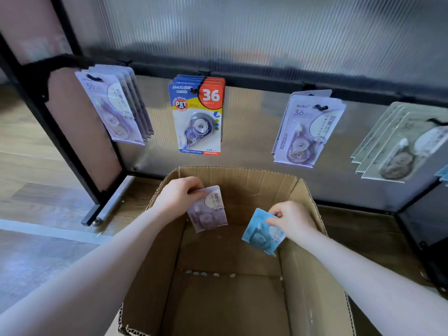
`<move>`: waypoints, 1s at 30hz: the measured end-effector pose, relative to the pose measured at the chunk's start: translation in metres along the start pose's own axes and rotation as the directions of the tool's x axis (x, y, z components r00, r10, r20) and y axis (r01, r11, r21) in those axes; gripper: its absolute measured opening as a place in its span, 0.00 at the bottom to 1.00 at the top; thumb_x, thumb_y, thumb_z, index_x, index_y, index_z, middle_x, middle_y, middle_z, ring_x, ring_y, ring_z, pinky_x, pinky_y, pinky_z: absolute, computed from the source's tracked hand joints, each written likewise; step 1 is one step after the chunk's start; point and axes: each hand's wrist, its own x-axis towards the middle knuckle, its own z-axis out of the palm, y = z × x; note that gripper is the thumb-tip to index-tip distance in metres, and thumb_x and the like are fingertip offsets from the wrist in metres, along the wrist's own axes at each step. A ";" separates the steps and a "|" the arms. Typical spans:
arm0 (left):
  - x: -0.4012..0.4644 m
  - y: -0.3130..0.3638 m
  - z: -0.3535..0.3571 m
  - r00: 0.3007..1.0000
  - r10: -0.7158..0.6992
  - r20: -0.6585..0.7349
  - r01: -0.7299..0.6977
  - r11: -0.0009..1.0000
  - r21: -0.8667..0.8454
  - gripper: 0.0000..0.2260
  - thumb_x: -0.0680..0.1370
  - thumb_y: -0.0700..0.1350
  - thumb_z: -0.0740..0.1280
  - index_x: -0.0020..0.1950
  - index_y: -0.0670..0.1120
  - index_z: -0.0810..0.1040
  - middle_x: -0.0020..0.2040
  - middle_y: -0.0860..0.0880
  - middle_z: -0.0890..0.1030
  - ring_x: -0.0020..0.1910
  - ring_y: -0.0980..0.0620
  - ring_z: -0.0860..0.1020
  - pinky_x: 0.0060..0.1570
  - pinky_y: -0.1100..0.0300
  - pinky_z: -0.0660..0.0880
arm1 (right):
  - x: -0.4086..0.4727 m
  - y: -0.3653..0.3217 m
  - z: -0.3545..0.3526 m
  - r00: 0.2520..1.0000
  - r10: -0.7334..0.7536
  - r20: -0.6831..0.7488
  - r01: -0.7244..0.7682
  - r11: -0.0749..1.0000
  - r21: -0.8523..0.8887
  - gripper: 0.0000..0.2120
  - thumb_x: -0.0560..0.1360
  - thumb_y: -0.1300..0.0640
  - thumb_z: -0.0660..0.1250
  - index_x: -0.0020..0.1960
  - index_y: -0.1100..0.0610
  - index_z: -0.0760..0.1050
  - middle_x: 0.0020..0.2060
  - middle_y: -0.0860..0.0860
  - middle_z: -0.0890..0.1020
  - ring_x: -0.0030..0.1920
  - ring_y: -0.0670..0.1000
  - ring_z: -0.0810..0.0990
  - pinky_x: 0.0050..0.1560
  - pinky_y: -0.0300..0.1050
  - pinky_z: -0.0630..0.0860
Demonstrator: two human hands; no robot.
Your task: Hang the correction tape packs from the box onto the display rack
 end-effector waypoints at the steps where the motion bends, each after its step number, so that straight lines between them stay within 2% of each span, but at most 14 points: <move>1: 0.000 0.005 -0.004 1.000 0.004 -0.012 -0.004 1.000 0.002 0.09 0.75 0.49 0.67 0.35 0.54 0.71 0.36 0.54 0.76 0.38 0.53 0.73 0.34 0.60 0.67 | -0.002 0.000 -0.007 0.999 0.008 -0.038 -0.007 1.000 0.018 0.04 0.74 0.55 0.69 0.45 0.54 0.82 0.41 0.49 0.82 0.44 0.51 0.79 0.40 0.45 0.73; 4: 0.000 0.019 -0.014 0.998 0.030 -0.060 -0.030 1.000 0.001 0.11 0.75 0.49 0.68 0.34 0.53 0.71 0.34 0.55 0.75 0.38 0.52 0.73 0.37 0.57 0.69 | -0.006 -0.006 -0.023 0.992 -0.030 -0.124 0.034 0.999 0.025 0.06 0.76 0.54 0.66 0.48 0.52 0.81 0.45 0.48 0.83 0.45 0.49 0.78 0.40 0.44 0.73; 7: 0.002 0.039 -0.025 0.991 0.060 -0.117 -0.060 0.998 0.005 0.04 0.75 0.48 0.68 0.41 0.49 0.77 0.38 0.54 0.78 0.40 0.51 0.75 0.42 0.55 0.73 | -0.011 -0.016 -0.042 0.970 -0.067 -0.234 0.098 0.987 0.125 0.07 0.77 0.54 0.65 0.49 0.53 0.81 0.46 0.48 0.83 0.45 0.48 0.78 0.36 0.42 0.73; 9: -0.001 0.057 -0.033 0.985 0.082 -0.150 -0.083 0.997 0.001 0.05 0.75 0.48 0.68 0.43 0.48 0.78 0.38 0.53 0.78 0.40 0.51 0.75 0.41 0.55 0.72 | -0.017 -0.021 -0.060 0.952 -0.046 -0.302 0.118 0.967 0.224 0.06 0.75 0.55 0.67 0.47 0.53 0.82 0.44 0.48 0.83 0.43 0.49 0.79 0.38 0.45 0.74; 12: -0.008 0.086 -0.046 0.989 0.078 -0.122 -0.079 0.997 -0.001 0.05 0.75 0.47 0.68 0.42 0.47 0.78 0.37 0.54 0.78 0.38 0.52 0.74 0.39 0.56 0.71 | -0.033 -0.025 -0.096 0.937 0.020 -0.350 0.109 0.932 0.346 0.04 0.74 0.57 0.69 0.43 0.55 0.82 0.38 0.48 0.83 0.39 0.50 0.78 0.38 0.47 0.73; 15: -0.014 0.119 -0.065 0.997 0.029 -0.078 -0.031 0.999 -0.019 0.08 0.74 0.51 0.68 0.41 0.46 0.77 0.38 0.53 0.78 0.39 0.51 0.75 0.39 0.54 0.72 | -0.052 -0.023 -0.137 0.943 0.066 -0.327 0.075 0.914 0.400 0.04 0.73 0.58 0.69 0.42 0.55 0.82 0.36 0.47 0.82 0.37 0.50 0.76 0.35 0.45 0.68; 17: -0.014 0.148 -0.078 0.998 0.030 -0.053 -0.032 0.999 -0.037 0.11 0.72 0.53 0.63 0.41 0.46 0.77 0.37 0.53 0.78 0.40 0.51 0.75 0.40 0.54 0.71 | -0.065 -0.017 -0.164 0.950 0.097 -0.298 0.031 0.917 0.398 0.04 0.74 0.57 0.68 0.45 0.54 0.82 0.39 0.47 0.82 0.39 0.48 0.76 0.35 0.43 0.67; 22: -0.012 0.224 -0.103 0.998 0.062 0.008 -0.061 0.996 -0.060 0.08 0.75 0.49 0.67 0.42 0.46 0.79 0.38 0.50 0.79 0.40 0.50 0.75 0.39 0.55 0.71 | -0.104 -0.001 -0.228 0.941 0.183 -0.286 -0.084 0.942 0.326 0.05 0.74 0.60 0.69 0.47 0.56 0.83 0.44 0.49 0.82 0.44 0.51 0.78 0.42 0.46 0.72; 24: -0.008 0.250 -0.112 0.995 0.093 0.019 -0.092 0.994 -0.050 0.05 0.75 0.46 0.69 0.42 0.45 0.79 0.38 0.51 0.77 0.39 0.50 0.74 0.38 0.57 0.70 | -0.118 0.005 -0.251 0.934 0.225 -0.279 -0.139 0.944 0.299 0.05 0.74 0.59 0.69 0.48 0.56 0.83 0.45 0.49 0.82 0.45 0.50 0.78 0.42 0.45 0.72; 26: -0.004 0.272 -0.119 0.993 0.119 0.026 -0.118 0.992 -0.041 0.05 0.74 0.45 0.70 0.42 0.44 0.80 0.37 0.52 0.76 0.38 0.52 0.73 0.35 0.63 0.67 | -0.129 0.012 -0.274 0.928 0.269 -0.257 -0.195 0.941 0.278 0.06 0.74 0.58 0.68 0.48 0.55 0.83 0.45 0.49 0.82 0.45 0.51 0.78 0.41 0.47 0.74; 30: 0.002 0.309 -0.128 0.992 0.117 0.052 -0.115 0.993 -0.035 0.05 0.74 0.46 0.70 0.46 0.45 0.82 0.42 0.51 0.79 0.40 0.52 0.75 0.35 0.69 0.66 | -0.146 0.026 -0.311 0.916 0.317 -0.246 -0.253 0.932 0.258 0.06 0.74 0.57 0.69 0.50 0.55 0.82 0.47 0.51 0.82 0.47 0.52 0.79 0.40 0.53 0.78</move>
